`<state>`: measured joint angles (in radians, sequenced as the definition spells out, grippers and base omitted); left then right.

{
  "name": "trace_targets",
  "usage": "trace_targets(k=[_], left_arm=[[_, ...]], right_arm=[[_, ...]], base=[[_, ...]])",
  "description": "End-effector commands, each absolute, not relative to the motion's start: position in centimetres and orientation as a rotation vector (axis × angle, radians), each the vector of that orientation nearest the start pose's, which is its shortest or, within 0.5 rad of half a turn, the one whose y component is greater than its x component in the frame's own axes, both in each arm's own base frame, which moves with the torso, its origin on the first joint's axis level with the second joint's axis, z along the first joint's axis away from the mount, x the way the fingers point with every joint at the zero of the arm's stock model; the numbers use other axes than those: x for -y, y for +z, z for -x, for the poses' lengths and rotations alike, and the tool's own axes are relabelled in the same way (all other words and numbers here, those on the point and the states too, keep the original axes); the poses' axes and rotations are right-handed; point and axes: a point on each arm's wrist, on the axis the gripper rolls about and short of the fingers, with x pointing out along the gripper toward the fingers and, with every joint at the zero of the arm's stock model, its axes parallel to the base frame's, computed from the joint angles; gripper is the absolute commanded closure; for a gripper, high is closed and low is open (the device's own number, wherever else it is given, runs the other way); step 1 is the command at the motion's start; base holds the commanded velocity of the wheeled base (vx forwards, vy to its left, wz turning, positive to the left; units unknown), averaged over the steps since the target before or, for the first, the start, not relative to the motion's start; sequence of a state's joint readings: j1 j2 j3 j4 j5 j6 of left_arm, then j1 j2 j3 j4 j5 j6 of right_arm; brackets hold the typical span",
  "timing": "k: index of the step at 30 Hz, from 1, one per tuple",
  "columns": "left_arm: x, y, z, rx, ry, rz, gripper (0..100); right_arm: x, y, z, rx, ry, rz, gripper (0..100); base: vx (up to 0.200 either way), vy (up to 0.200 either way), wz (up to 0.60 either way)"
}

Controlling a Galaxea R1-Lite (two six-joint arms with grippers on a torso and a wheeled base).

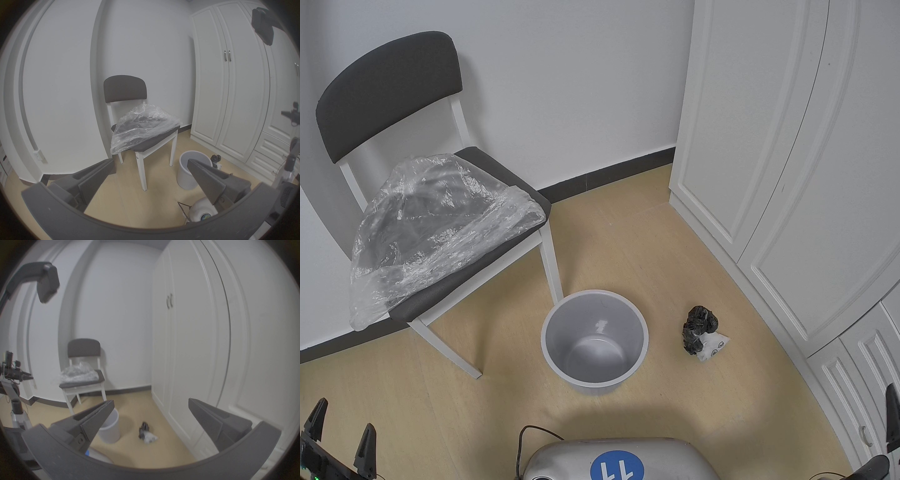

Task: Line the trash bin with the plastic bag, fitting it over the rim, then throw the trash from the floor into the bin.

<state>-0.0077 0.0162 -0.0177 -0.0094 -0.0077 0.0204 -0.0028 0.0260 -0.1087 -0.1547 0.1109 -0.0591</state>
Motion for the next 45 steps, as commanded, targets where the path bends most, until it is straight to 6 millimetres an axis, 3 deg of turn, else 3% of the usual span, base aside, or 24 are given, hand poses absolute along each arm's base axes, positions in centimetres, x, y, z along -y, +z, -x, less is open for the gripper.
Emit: trace_targets(k=[1, 4, 7, 8, 10, 17, 21, 23, 25, 26, 30, 36, 45], left_arm=[[0.0, 7.7, 2.3, 0.014, -0.029, -0.035, 0], [0.0, 7.9, 2.3, 0.025, -0.035, -0.039, 0], [0.2, 13.5, 4.0, 0.26, -0.145, 0.058, 0], [0.3, 14.6, 4.3, 0.27, -0.199, 0.087, 0], [0.3, 14.9, 4.2, 0.248, -0.219, 0.066, 0], [0.3, 14.0, 1.1, -0.037, -0.146, -0.106, 0], [0.2, 15.6, -1.7, -0.129, -0.115, -0.398, 0], [0.1, 16.6, -3.4, -0.146, -0.095, -0.435, 0], [0.1, 17.1, -4.4, -0.151, -0.086, -0.449, 0], [0.0, 17.5, -6.6, -0.181, -0.094, -0.487, 0], [-0.5, 16.9, -10.0, -0.28, -0.074, -0.515, 0], [-1.5, 15.8, -13.0, -0.445, 0.012, -0.604, 0], [-2.3, 15.3, -16.7, -0.495, 0.078, -0.621, 0]], right_arm=[[-0.5, 15.9, 3.1, 0.277, 0.118, 0.092, 0], [-0.5, 16.4, 2.0, 0.212, 0.106, 0.022, 0], [-0.4, 18.6, -0.1, 0.136, 0.11, -0.067, 0], [-0.3, 19.6, -1.0, 0.116, 0.11, -0.089, 0], [-0.2, 21.1, -2.6, 0.096, 0.11, -0.11, 0], [0.3, 24.9, -10.9, 0.09, 0.061, -0.121, 0], [-0.2, 25.3, -14.5, 0.135, -0.01, -0.154, 0], [-0.6, 24.7, -15.5, 0.14, -0.047, -0.202, 0], [-0.9, 24.1, -15.9, 0.127, -0.065, -0.228, 0], [-0.8, 22.6, -16.1, 0.095, -0.087, -0.257, 0], [-0.8, 22.3, -16.2, 0.094, -0.061, -0.266, 0], [-0.7, 23.2, -15.3, 0.14, -0.044, -0.27, 0], [-0.7, 23.7, -14.4, 0.168, -0.004, -0.273, 0]], base=[[0.0, 0.0, 0.0], [0.0, 0.0, 0.0], [0.0, 0.0, 0.0], [0.0, 0.0, 0.0], [0.0, 0.0, 0.0], [0.0, 0.0, 0.0], [0.0, 0.0, 0.0], [0.0, 0.0, 0.0], [0.0, 0.0, 0.0], [0.0, 0.0, 0.0], [0.0, 0.0, 0.0], [0.0, 0.0, 0.0], [0.0, 0.0, 0.0]])
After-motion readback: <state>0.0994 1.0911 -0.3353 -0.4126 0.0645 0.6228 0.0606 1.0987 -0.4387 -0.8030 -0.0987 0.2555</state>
